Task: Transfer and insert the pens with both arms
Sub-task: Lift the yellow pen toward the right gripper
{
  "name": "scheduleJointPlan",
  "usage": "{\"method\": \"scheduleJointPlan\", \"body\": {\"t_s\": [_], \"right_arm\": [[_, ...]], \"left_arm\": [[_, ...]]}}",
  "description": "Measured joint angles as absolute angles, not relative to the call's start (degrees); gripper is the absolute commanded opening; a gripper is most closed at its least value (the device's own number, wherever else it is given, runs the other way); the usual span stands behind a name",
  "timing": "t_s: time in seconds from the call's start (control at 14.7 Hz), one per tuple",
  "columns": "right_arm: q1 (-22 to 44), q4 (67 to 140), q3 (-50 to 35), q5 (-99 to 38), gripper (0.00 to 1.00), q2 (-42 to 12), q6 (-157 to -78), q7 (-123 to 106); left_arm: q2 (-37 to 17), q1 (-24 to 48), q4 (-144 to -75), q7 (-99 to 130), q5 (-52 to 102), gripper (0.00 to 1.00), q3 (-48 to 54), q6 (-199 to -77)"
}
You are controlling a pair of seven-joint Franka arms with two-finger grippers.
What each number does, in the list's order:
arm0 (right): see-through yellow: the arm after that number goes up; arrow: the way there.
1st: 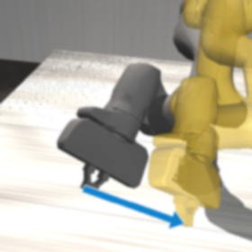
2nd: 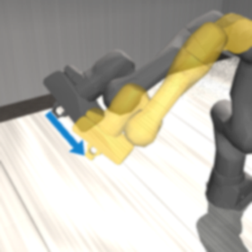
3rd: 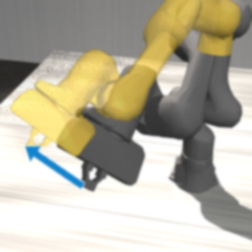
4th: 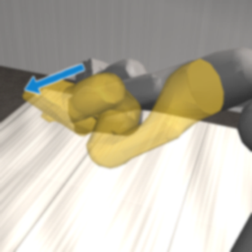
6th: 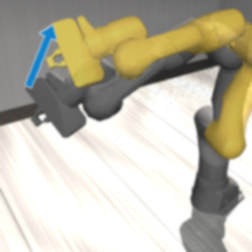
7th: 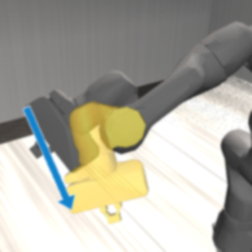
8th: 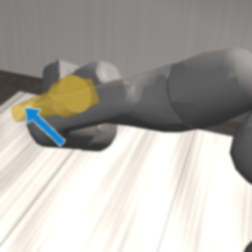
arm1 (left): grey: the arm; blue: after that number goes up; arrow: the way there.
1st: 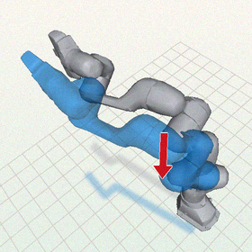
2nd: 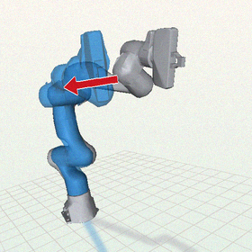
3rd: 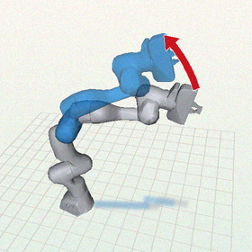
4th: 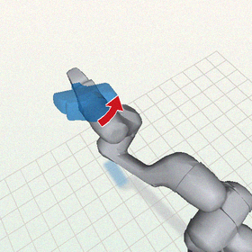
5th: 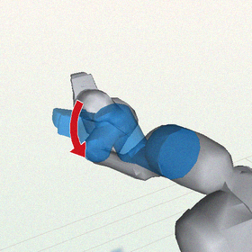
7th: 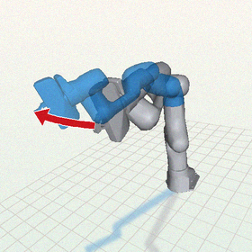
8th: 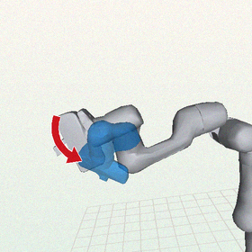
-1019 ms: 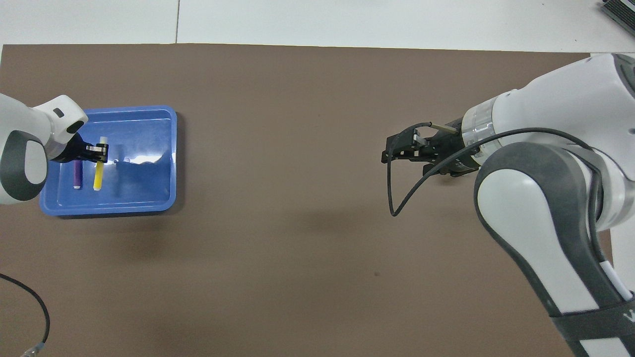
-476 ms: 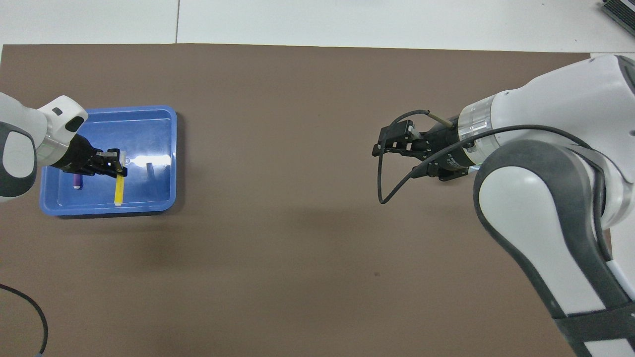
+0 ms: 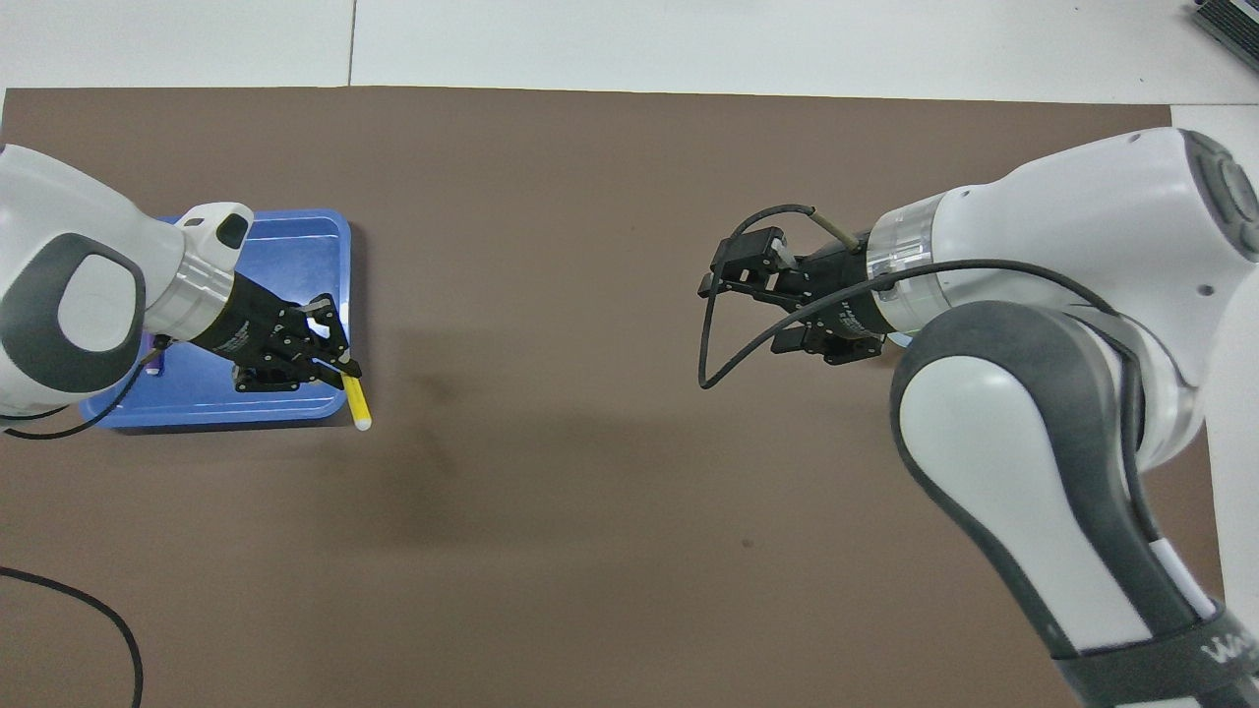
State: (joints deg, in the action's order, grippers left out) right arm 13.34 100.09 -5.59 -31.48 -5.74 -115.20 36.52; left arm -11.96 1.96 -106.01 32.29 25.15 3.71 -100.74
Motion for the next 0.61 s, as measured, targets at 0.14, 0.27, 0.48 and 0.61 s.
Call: {"method": "scheduleJointPlan", "body": {"t_s": [0.14,0.27,0.48,0.61], "right_arm": [[16.3,100.7,-5.7,-31.5,1.00,-5.8,-119.7,41.3],[19.3,101.6,-5.7,-31.5,1.00,-5.8,-124.9,46.2],[22.5,102.9,-5.8,-31.5,1.00,-6.0,-130.0,49.7],[24.5,103.5,-5.8,-31.5,1.00,-6.8,-133.6,50.4]], "left_arm": [[-11.9,4.3,-106.0,42.1,29.5,0.00,3.8,-101.2],[-11.9,5.0,-106.0,45.3,31.3,0.00,3.8,-101.6],[-11.9,5.1,-106.0,47.9,33.6,0.00,3.6,-102.9],[-11.9,5.9,-106.1,55.1,35.4,0.00,3.7,-105.1]]}}
